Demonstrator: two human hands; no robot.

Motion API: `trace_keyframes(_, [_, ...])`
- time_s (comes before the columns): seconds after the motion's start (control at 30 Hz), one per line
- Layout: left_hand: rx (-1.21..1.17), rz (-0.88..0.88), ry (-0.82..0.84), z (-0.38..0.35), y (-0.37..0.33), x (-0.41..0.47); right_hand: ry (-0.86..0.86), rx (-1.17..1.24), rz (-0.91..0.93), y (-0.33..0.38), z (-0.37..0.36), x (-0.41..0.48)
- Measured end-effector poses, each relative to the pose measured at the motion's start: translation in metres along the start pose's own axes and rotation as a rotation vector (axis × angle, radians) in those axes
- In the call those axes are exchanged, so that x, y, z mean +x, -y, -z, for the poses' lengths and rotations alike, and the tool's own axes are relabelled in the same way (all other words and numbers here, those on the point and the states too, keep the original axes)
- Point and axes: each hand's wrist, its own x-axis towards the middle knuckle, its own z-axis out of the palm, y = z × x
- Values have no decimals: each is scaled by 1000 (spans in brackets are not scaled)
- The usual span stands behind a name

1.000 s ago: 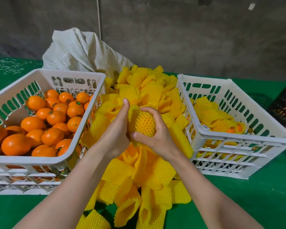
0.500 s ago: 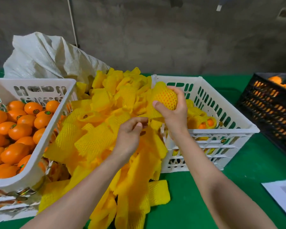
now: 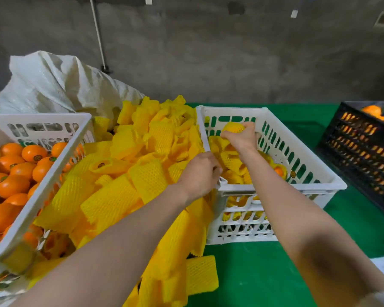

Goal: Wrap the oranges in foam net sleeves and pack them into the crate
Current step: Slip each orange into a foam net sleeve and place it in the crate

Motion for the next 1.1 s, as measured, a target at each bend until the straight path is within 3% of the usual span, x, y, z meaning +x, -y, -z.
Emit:
trace_keyframes(0.1, [23, 30, 9, -1, -1, 3, 21, -148, 49, 6, -13, 14])
trace_keyframes(0.27, [45, 47, 2, -2, 1, 6, 93, -674, 238, -6, -38, 14])
trace_keyframes(0.5, [36, 36, -12, -8, 3, 3, 280, -1001, 231, -12, -38, 10])
trace_keyframes(0.6, [19, 65, -14, -10, 2, 2, 202, -860, 318, -5, -39, 0])
trace_keyframes(0.73, [-133, 106, 33, -6, 5, -9, -133, -348, 517, 8, -28, -17])
trace_keyframes(0.8, [-249, 141, 55, 4, 11, -20, -195, -150, 653, 15, -26, -34])
trace_keyframes(0.93, [-338, 192, -149, 45, 26, -49, -160, 88, 795, 29, -30, -76])
trace_keyframes(1.1, [-406, 240, -327, 130, 64, -101, 37, 145, 887, 46, -47, -127])
